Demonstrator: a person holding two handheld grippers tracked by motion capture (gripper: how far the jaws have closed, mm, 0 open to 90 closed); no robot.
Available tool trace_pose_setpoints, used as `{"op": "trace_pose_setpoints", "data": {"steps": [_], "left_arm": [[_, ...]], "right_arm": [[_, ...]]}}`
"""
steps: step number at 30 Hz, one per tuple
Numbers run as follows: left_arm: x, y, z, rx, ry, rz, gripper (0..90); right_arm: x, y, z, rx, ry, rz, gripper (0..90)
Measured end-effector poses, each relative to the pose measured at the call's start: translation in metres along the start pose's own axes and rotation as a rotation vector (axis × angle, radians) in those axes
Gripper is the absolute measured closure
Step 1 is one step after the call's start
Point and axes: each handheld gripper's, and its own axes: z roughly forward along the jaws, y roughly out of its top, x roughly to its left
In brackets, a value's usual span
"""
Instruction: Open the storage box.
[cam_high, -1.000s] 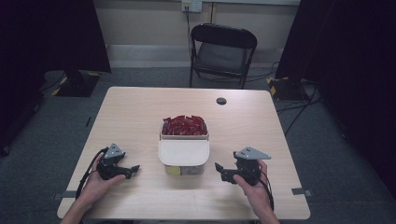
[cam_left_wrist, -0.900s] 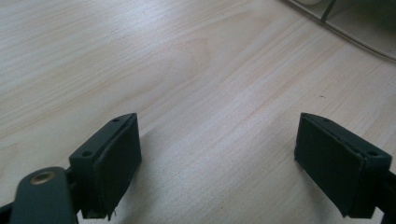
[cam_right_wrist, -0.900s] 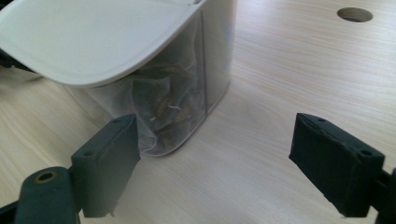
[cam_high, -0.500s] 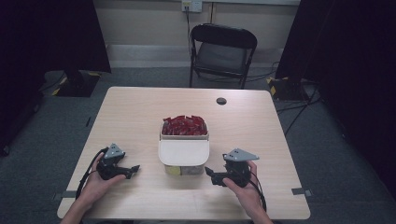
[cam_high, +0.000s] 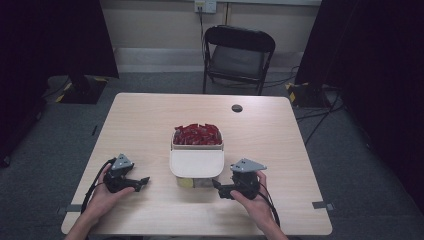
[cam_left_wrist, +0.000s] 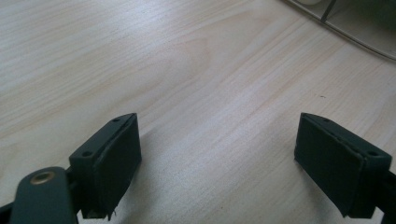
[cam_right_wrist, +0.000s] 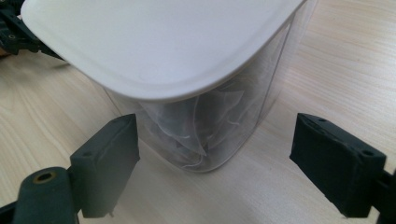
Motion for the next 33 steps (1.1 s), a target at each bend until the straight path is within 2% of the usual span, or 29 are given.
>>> {"op": "trace_pose_setpoints", "data": {"steps": [8,14,33], "left_arm": [[0.000,0.000,0.000,0.000,0.000,0.000,14.1],[0.000,0.000,0.000,0.000,0.000,0.000,14.1],[0.000,0.000,0.000,0.000,0.000,0.000,14.1]], "right_arm": [[-0.002,0.008,0.002,0.008,0.009,0.011,14.5],[-0.005,0.007,0.006,0.015,0.014,0.018,13.6],[-0.003,0.013,0.004,-0.014,0.040,0.020,13.2]]}}
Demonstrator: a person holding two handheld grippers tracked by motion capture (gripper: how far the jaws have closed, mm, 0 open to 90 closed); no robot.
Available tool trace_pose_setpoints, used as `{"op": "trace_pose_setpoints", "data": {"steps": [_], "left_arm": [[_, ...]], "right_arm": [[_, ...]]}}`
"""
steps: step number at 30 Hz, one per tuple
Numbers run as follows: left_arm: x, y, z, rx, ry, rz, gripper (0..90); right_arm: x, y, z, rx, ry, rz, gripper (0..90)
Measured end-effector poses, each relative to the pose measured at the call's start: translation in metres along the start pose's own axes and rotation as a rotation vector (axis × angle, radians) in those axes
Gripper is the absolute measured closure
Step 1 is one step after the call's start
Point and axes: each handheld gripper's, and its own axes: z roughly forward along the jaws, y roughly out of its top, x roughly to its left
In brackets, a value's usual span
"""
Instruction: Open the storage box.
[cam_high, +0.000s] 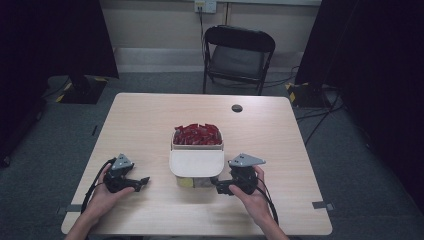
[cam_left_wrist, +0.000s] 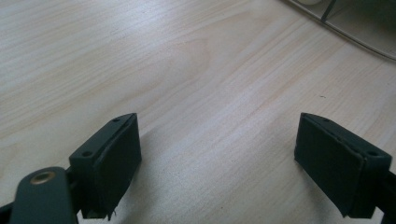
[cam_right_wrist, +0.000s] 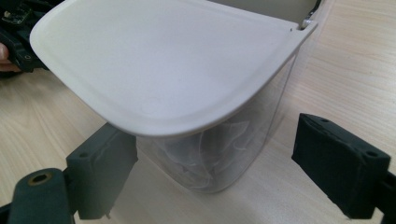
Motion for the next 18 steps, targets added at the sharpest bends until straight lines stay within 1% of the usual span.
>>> {"op": "trace_pose_setpoints", "data": {"steps": [6,8,11,16,18], "left_arm": [[0.000,0.000,0.000,0.000,0.000,0.000,14.2],[0.000,0.000,0.000,0.000,0.000,0.000,14.2],[0.000,0.000,0.000,0.000,0.000,0.000,14.1],[0.000,0.000,0.000,0.000,0.000,0.000,14.1],[0.000,0.000,0.000,0.000,0.000,0.000,14.1]], "right_arm": [[0.000,0.002,-0.003,-0.012,0.003,0.006,13.5],[0.001,0.004,-0.004,-0.028,0.006,0.009,13.7],[0.001,0.007,-0.007,-0.036,0.009,0.008,13.7],[0.000,0.010,-0.007,-0.045,0.014,0.017,13.9],[0.000,0.012,-0.007,-0.050,0.028,0.028,14.0]]}}
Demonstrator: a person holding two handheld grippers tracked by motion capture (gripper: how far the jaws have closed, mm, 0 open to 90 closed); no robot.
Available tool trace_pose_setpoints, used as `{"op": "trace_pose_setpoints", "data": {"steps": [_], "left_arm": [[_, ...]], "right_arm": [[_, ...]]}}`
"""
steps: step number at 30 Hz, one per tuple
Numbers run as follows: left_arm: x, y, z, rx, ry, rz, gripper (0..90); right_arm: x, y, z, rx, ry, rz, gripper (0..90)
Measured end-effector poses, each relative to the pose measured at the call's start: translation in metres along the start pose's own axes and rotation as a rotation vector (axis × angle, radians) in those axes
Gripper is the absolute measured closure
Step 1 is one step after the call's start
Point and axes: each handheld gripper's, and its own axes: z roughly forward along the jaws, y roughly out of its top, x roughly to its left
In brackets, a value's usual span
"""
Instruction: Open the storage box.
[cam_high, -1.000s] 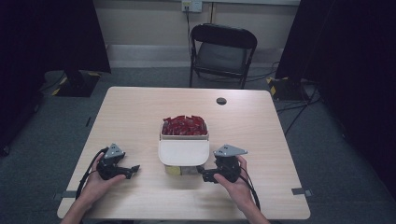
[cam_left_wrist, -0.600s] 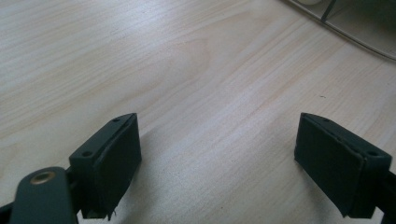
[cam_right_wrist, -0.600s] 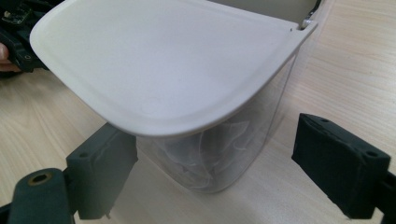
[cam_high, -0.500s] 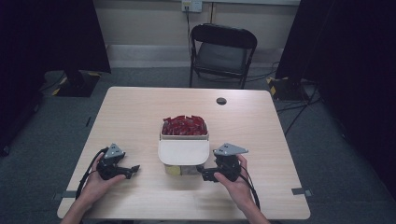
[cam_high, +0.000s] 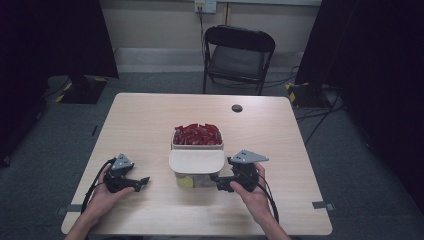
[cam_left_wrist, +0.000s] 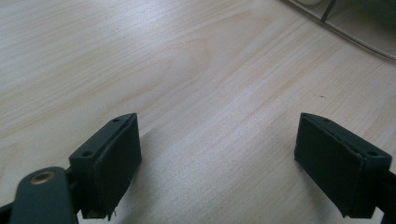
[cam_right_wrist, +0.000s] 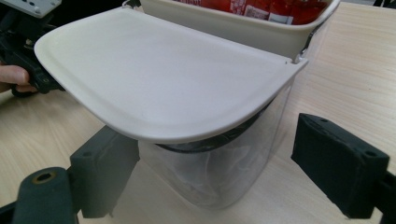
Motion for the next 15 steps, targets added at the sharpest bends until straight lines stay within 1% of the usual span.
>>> {"op": "trace_pose_setpoints", "data": {"steps": [6,15], "left_arm": [[0.000,0.000,0.000,0.000,0.000,0.000,14.1],[0.000,0.000,0.000,0.000,0.000,0.000,14.1]], "right_arm": [[-0.001,0.004,0.000,-0.008,-0.001,0.006,14.0],[-0.002,0.013,0.002,-0.011,-0.004,-0.003,13.9]]}}
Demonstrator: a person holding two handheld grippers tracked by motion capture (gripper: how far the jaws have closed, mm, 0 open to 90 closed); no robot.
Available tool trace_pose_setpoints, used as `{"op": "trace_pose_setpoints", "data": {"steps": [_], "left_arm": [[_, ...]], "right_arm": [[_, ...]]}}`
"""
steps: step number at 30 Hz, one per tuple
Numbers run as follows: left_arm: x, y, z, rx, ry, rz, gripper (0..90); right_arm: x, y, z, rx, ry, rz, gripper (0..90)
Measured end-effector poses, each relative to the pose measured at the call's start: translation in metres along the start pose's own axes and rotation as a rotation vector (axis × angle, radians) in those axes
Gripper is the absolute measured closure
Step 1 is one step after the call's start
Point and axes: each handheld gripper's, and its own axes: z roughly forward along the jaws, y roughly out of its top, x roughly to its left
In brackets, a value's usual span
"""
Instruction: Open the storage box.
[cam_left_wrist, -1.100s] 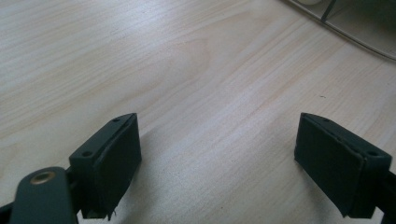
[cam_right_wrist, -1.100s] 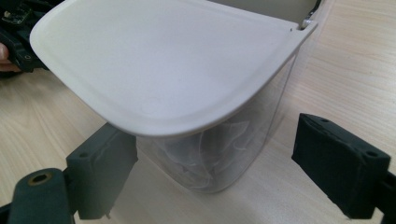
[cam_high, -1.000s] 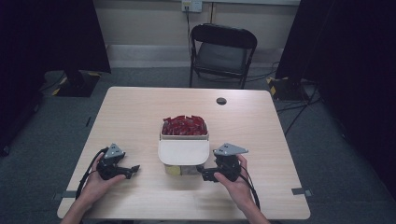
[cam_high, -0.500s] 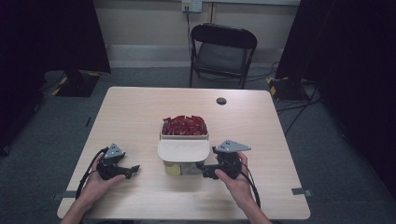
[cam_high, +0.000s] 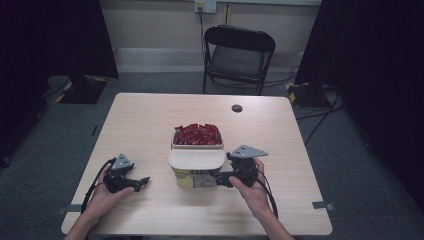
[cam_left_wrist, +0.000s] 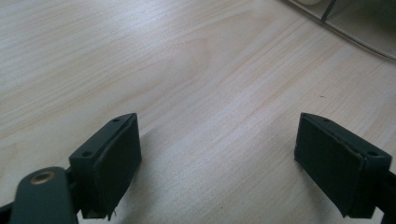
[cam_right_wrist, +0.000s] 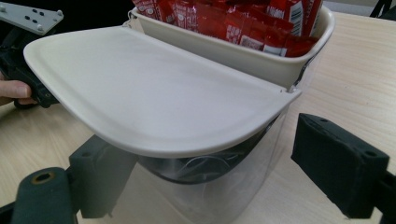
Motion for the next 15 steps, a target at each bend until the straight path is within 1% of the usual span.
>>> {"op": "trace_pose_setpoints", "data": {"steps": [15], "left_arm": [[0.0000,0.0000,0.0000,0.000,0.000,0.000,14.1]], "right_arm": [[-0.0068,0.0078,0.0036,-0.018,-0.010,0.013,14.1]]}}
